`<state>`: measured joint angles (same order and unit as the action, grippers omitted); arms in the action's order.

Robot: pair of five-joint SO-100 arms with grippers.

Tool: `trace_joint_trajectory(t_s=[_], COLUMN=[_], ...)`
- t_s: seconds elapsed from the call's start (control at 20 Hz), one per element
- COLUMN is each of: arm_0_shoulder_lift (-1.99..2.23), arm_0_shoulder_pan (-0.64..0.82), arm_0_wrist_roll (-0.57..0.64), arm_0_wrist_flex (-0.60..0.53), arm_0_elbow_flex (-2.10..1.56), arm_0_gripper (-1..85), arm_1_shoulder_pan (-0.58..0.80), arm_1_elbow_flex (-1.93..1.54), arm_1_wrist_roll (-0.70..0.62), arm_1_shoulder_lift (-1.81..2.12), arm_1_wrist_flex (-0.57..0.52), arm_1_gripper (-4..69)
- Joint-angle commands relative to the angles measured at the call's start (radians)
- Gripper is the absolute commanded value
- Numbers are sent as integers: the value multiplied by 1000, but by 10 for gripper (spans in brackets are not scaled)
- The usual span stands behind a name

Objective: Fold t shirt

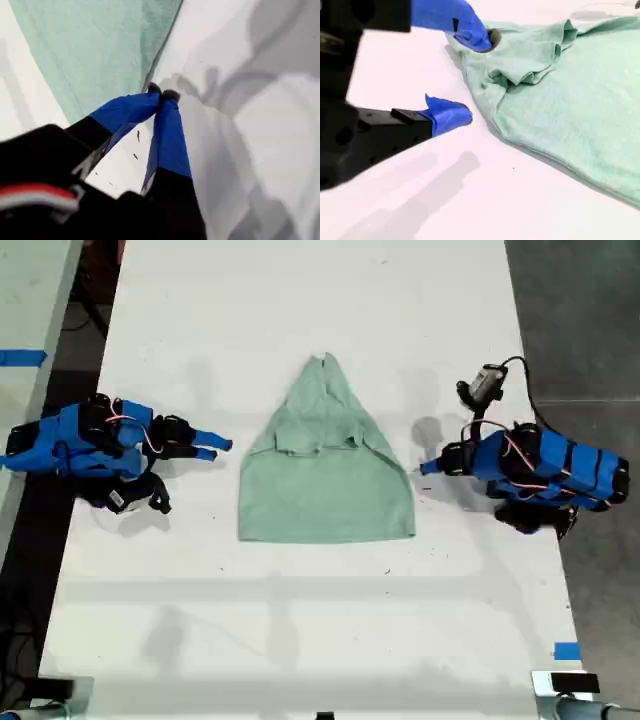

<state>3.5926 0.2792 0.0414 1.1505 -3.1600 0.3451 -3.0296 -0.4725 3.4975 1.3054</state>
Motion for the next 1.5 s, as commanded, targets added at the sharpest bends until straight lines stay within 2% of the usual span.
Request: trace_joint_trajectory(t_s=[0.0, 0.55, 0.7, 0.8, 0.9, 1.0, 1.25, 1.35, 1.45], arm_0_shoulder_lift=[9, 9, 9, 9, 9, 9, 9, 9, 9], arm_0_shoulder_pan=[-8, -8, -8, -8, -8, -8, -8, -8, -8], arm_0_wrist_roll=[-11, -11, -11, -11, -11, -11, -11, -11, -11], arm_0_wrist_flex=[-11, -11, -11, -11, -11, -11, -11, -11, -11], arm_0_elbow_flex=[31, 31, 31, 31, 31, 31, 31, 31, 31], arm_0_gripper=[195, 195, 195, 195, 195, 195, 195, 195, 195], arm_1_shoulder_pan=[-2, 21, 14, 20, 32, 9, -161, -224, -273], arm_1_elbow_flex=[-28, -28, 28, 189, 462, 742, 1246, 1304, 1253], arm_1_wrist_roll=[17, 40, 57, 84, 127, 143, 259, 307, 359], arm_1_shoulder_lift=[11, 11, 6, -20, -262, -574, -1226, -1378, -1445], arm_1_wrist_flex=[-21, -15, 18, 92, 190, 242, 379, 383, 327], arm_1_gripper=[12, 12, 12, 12, 12, 11, 18, 57, 127])
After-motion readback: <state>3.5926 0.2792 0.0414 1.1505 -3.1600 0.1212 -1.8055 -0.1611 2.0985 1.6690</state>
